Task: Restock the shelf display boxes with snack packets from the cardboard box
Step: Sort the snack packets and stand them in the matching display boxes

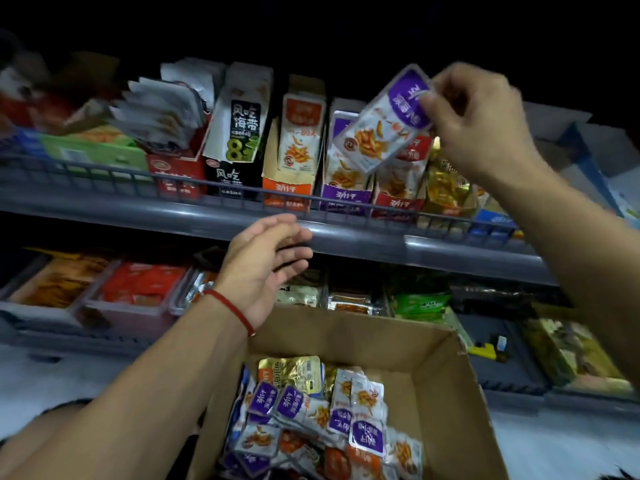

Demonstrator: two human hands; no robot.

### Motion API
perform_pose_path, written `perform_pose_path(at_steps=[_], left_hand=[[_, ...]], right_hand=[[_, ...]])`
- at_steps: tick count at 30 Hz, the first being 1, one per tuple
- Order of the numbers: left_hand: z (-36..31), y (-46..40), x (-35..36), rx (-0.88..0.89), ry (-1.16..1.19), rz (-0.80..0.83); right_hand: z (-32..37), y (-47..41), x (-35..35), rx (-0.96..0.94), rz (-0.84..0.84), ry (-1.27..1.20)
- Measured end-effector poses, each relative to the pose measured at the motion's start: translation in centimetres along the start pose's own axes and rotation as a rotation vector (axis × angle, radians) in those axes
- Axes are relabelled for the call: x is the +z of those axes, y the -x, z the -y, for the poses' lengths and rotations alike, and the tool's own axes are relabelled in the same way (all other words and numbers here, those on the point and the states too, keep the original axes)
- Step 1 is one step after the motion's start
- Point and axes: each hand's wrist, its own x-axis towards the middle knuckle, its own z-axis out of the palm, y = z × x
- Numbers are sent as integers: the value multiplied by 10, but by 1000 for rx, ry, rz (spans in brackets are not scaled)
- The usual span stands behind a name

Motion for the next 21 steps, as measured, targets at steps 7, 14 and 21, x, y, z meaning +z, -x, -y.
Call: perform_pose_path(at_steps=[7,14,21], left_hand=[[-7,-3,-4,22,67,-49],[-13,-1,-6,45,62,-53],[-13,4,-6,33,-27,-62]], right_hand=[[13,-27,41,-167,216,329],[17,-28,67,-186,151,507],[13,-26,67,-199,81,531]])
